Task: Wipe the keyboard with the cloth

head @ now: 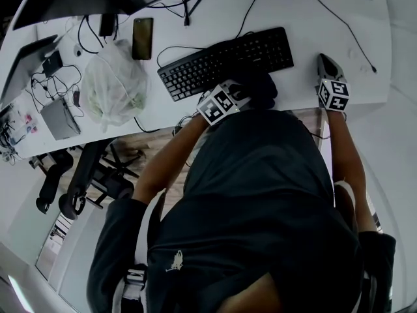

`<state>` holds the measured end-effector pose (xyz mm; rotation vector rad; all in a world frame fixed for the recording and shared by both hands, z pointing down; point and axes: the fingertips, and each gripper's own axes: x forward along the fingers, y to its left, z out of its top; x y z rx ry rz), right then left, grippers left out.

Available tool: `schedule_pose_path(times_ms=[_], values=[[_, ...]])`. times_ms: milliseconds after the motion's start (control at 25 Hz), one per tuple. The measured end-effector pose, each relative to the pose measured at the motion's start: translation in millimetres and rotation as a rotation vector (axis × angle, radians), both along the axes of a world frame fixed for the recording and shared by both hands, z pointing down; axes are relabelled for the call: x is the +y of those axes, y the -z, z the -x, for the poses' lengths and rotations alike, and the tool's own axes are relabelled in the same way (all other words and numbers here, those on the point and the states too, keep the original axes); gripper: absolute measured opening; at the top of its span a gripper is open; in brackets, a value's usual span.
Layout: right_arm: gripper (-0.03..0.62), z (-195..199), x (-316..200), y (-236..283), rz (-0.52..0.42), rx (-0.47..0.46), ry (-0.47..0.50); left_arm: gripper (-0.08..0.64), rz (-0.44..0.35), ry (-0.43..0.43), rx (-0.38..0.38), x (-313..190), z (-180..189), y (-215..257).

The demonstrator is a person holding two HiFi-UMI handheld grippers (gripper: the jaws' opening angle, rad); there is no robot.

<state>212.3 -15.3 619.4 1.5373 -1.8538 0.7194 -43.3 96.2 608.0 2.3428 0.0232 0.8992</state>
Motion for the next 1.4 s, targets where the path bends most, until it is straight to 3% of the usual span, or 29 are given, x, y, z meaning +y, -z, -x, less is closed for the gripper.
schedule_pose_path(times_ms=[680, 1400], values=[[0.009, -0.7, 1.1, -1.6, 0.004, 0.005, -0.068, 0.086, -0.057, -0.002, 0.006, 0.3, -4.0, -1.2], [0.009, 0.9, -0.8, -1.3, -0.003, 0.003, -0.058, 0.086, -0.07, -0.007, -0.011, -0.2, -3.0, -3.3]])
